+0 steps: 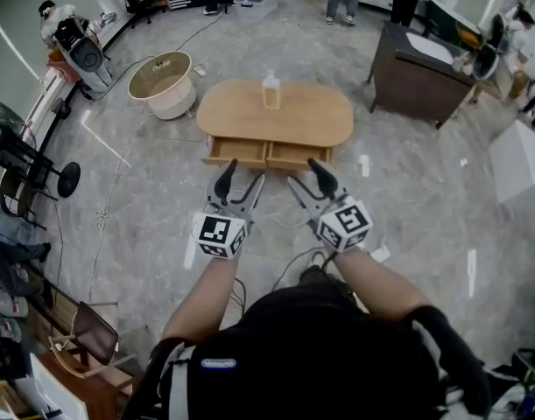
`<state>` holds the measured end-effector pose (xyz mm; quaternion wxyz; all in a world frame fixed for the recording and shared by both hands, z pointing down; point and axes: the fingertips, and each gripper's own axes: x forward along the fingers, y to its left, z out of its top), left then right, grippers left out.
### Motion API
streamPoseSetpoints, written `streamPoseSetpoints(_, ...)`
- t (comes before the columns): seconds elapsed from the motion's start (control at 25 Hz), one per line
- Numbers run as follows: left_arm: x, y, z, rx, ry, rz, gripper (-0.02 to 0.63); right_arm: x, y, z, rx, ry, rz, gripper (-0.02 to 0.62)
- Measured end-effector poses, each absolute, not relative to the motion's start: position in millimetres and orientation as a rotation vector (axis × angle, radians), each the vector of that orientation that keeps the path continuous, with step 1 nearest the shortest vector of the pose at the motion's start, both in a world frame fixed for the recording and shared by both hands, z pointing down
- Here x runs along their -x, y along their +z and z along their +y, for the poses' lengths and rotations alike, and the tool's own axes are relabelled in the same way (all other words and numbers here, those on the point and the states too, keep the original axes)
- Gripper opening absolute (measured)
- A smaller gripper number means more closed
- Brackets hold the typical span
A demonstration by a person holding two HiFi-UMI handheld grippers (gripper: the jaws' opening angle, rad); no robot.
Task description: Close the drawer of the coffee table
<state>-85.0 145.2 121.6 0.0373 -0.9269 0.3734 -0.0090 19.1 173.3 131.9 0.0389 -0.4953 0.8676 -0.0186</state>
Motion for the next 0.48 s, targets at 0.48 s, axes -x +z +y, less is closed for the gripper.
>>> streamPoseSetpoints(0.48, 32.6, 135.5, 88.8, 2.841, -0.072, 1.199, 0.258, -80.8, 137.3, 121.4, 1.551, -0.061, 2.641, 0.227)
